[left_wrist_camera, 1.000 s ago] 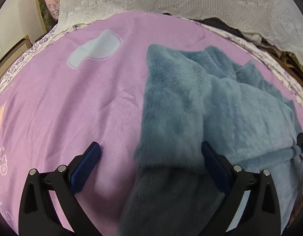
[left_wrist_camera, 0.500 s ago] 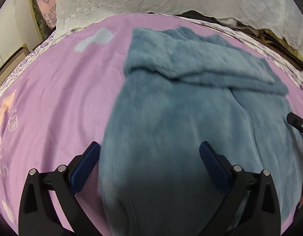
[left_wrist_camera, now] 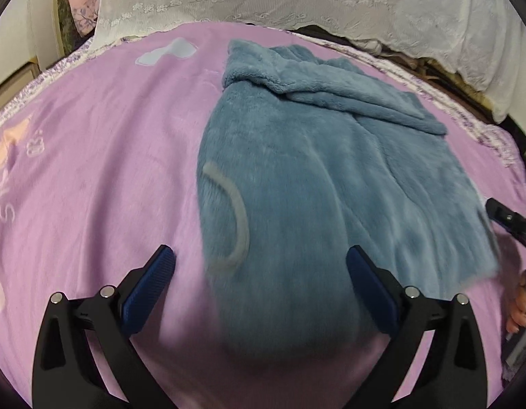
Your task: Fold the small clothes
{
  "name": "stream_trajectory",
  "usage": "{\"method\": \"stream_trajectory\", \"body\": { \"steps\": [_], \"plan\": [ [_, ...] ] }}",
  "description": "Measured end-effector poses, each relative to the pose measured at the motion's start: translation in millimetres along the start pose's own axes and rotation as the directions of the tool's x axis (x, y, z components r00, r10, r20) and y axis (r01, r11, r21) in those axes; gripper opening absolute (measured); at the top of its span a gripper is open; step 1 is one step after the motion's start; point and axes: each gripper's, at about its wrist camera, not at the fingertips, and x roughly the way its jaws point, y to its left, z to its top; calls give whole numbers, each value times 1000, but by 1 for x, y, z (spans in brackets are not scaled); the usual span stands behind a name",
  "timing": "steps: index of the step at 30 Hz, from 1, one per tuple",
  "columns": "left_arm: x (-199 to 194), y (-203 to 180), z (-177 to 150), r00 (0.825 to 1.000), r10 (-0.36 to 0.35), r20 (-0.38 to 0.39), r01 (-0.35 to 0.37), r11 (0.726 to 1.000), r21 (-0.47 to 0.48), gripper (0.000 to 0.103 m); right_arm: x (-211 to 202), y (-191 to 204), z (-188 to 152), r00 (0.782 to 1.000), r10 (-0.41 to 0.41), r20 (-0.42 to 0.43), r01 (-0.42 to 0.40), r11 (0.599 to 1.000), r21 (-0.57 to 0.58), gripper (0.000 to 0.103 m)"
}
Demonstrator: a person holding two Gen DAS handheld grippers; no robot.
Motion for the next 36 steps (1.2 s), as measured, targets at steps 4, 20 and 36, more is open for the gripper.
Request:
{"method": "stream_trajectory", "body": {
  "steps": [4,20,36],
  "plan": [
    [-9,11,-6,997,-80,1,80,997,-19,98,-11,-18,-13,1000,17,-11,-16,999,50,61],
    [-1,45,0,912,-408,-31,395,898,-195,63,-7,-29,-21,993,103,-60,-96,989,109,59],
    [11,19,-4,964,-264,-45,259,962,-86,54,-3,-17,-24,991,94,-91,-89,994,55,59]
  ]
}}
